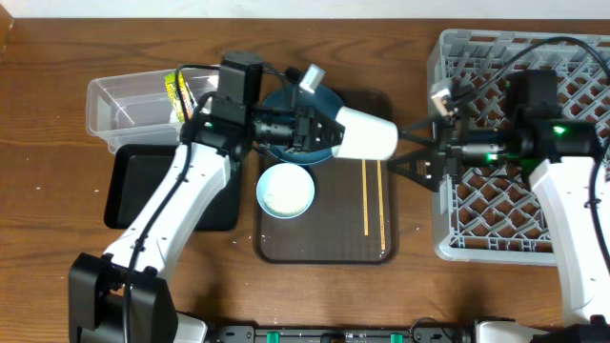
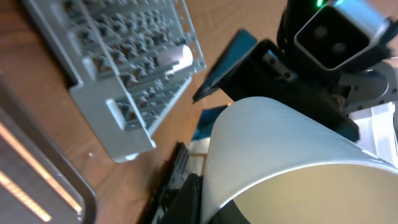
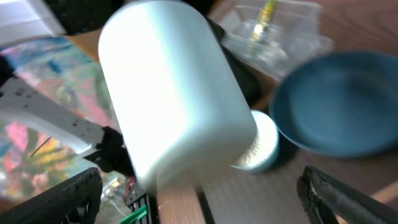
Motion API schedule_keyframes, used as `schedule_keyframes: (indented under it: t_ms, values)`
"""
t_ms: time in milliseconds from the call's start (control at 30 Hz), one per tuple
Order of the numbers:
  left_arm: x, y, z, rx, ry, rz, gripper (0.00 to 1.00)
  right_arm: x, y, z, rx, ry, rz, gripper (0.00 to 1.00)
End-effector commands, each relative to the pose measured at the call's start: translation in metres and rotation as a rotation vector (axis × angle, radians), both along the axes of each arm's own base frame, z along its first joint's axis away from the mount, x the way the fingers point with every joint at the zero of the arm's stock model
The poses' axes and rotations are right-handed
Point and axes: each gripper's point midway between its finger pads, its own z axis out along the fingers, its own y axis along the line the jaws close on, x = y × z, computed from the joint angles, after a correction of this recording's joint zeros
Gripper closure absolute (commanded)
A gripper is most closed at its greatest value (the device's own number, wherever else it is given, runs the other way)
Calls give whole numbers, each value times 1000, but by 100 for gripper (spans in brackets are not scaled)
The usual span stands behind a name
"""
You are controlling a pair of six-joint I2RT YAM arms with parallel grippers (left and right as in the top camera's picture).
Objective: Sort waste into correct bins and load items into the dishwasher rack
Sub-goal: 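Place the white cup into the dish rack with the right gripper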
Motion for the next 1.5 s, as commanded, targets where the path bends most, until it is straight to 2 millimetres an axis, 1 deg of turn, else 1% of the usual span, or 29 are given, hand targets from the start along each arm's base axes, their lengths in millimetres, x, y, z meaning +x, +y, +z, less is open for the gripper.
schedule_keyframes:
  t_ms: [0,33,133,233,333,533,567,600,633,667,733,767,800,833,900,967,1033,1067,1133,1233,1300,1333,1433,1467]
  values:
    - [-9,-7,6,-26,23,-48,94,-11,17,14,89,-49,90,1]
    - [-10,-8,6,-26,25,-52,94,-11,20,14,90,-54,97,1]
    - [-12,-10,7,-28,24,-58,94,-12,26,16,93,-73,118,7]
    - [-12,-10,7,-29,20,-58,94,-13,29,16,93,-81,129,21]
    - [-11,-10,7,-29,21,-58,94,-13,29,16,93,-81,129,28]
    - [-11,-10,7,-27,14,-55,93,-12,28,14,81,-81,124,46]
    - [-10,-10,6,-25,-3,-53,91,-12,28,13,74,-78,120,49]
    - [-8,-10,5,-21,-38,-51,83,-11,27,10,58,-65,109,49]
    - [-6,-10,3,-14,-81,-46,65,-9,26,6,36,-51,94,51]
    - [-4,-9,-1,5,-119,-34,58,-5,24,0,-1,-26,67,54]
    - [9,-3,-25,124,-135,52,48,3,17,-16,-97,28,-5,61]
    - [17,5,-44,227,-124,118,44,8,11,-27,-161,57,-54,65]
    - [25,17,-66,353,-112,189,43,13,4,-37,-224,85,-104,71]
    - [30,32,-85,472,-95,249,41,20,-7,-49,-305,118,-175,75]
    - [31,61,-112,668,-64,330,39,31,-30,-65,-429,181,-318,84]
    - [28,87,-127,808,-46,369,39,41,-59,-74,-533,229,-466,85]
    - [23,114,-133,927,-23,417,39,48,-96,-74,-630,275,-630,85]
    - [21,125,-134,970,-17,435,39,49,-108,-71,-655,288,-682,86]
    - [16,151,-132,1059,-15,478,39,53,-145,-60,-707,317,-828,89]
    - [11,173,-122,1108,-16,536,38,53,-198,-43,-760,350,-1044,99]
    - [9,180,-112,1098,-26,561,38,51,-235,-32,-786,363,-1187,99]
    - [8,183,-108,1093,-33,572,38,49,-251,-28,-795,370,-1247,99]
    - [7,185,-96,1073,-61,599,38,37,-301,-22,-812,415,-1456,99]
    - [7,185,-94,1069,-66,603,38,34,-313,-22,-811,430,-1507,99]
